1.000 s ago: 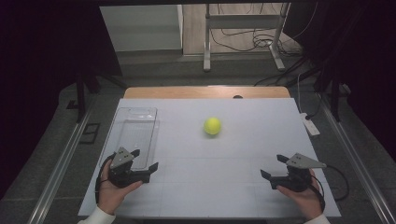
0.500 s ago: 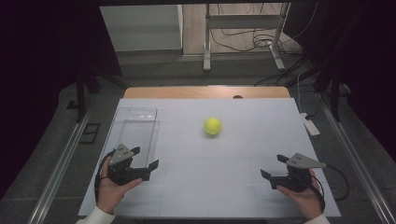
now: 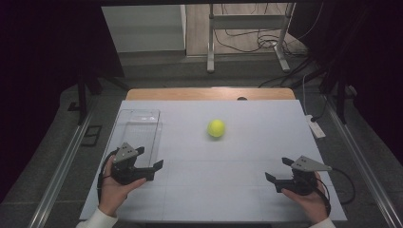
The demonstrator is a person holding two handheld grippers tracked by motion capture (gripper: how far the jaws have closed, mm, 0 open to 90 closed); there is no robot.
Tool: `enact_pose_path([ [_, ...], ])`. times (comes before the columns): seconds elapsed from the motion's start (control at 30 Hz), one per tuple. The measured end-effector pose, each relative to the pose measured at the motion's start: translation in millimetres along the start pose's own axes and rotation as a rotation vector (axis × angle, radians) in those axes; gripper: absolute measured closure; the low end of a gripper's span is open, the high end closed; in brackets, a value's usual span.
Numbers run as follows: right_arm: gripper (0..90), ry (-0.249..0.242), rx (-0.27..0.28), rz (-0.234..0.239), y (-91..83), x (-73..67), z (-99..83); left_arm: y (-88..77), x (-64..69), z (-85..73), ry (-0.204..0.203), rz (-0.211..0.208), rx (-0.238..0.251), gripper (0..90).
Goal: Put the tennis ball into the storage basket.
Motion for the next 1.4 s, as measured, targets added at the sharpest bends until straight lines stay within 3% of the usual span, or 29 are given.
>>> enact_pose_path([
  [0.83,12.1,0.004,0.001,0.002,0.3,0.5,-0.3,15.6,-1.8,16.3,0.001,-0.019,-0.059,13.0],
  [1.4,12.1,0.006,0.002,0.003,0.4,1.4,-0.5,24.3,2.5,29.4,0.015,-0.045,-0.068,12.9],
])
Point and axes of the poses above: each handheld gripper's, and its own axes: y roughly forward along the jaws, z roughly out of its top, x roughly to its right, the point moved 5 cm from there along y, roughly forward along the jaws, and after that the axes turned 12 degrees about -z, right-handed, at the moved point
